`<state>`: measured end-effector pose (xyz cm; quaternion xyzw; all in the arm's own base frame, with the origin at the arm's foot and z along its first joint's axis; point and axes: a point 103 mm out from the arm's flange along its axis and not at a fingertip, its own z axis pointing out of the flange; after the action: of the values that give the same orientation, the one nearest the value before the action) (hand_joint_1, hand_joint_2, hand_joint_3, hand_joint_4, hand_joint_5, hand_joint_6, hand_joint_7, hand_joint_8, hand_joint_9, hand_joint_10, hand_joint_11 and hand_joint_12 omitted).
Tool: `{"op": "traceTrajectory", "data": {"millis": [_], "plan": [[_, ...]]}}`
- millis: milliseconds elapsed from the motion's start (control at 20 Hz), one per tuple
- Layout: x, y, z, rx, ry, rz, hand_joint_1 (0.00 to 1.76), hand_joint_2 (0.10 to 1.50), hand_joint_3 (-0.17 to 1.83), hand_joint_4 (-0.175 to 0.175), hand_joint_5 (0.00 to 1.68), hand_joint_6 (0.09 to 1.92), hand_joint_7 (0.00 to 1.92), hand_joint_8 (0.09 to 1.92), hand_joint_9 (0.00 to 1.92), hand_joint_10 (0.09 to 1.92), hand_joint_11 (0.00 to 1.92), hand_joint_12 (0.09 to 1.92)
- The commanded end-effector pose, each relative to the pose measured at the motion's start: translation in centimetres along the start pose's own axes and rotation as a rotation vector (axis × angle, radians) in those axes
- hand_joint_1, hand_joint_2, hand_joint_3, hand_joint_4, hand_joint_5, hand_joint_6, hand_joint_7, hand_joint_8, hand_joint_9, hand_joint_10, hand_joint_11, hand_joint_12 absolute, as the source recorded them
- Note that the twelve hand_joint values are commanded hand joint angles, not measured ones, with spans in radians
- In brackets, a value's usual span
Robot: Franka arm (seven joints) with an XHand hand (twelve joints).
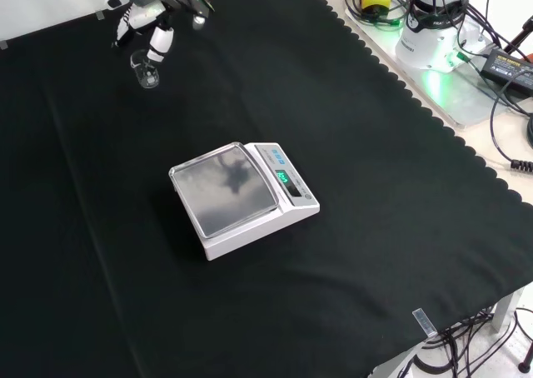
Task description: Pick up the beaker.
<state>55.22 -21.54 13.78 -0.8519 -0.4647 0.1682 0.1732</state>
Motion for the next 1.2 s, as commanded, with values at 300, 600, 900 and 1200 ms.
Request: {"op": "traceTrajectory", "data": {"millis": [300, 600, 900, 1200], "plan": [[0.5, 0.8, 1.8, 0.034, -0.024, 0.011, 0.41, 0.92, 0.09, -0.139, 0.36, 0.09, 0.17, 0.75, 0.24, 0.88, 0.32, 1.47], [1.0, 1.1, 2.2, 0.038, -0.022, 0.017, 0.49, 0.94, 0.1, -0.132, 0.38, 0.09, 0.19, 0.76, 0.27, 0.87, 0.37, 1.45], [1.3, 1.9, 1.8, 0.028, -0.037, 0.036, 0.59, 0.97, 0.13, -0.123, 0.41, 0.09, 0.25, 0.75, 0.35, 0.83, 0.45, 1.4], [1.3, 3.1, 1.9, 0.05, -0.068, 0.066, 0.72, 0.95, 0.21, -0.114, 0.45, 0.09, 0.37, 0.7, 0.49, 0.74, 0.56, 1.34]]}}
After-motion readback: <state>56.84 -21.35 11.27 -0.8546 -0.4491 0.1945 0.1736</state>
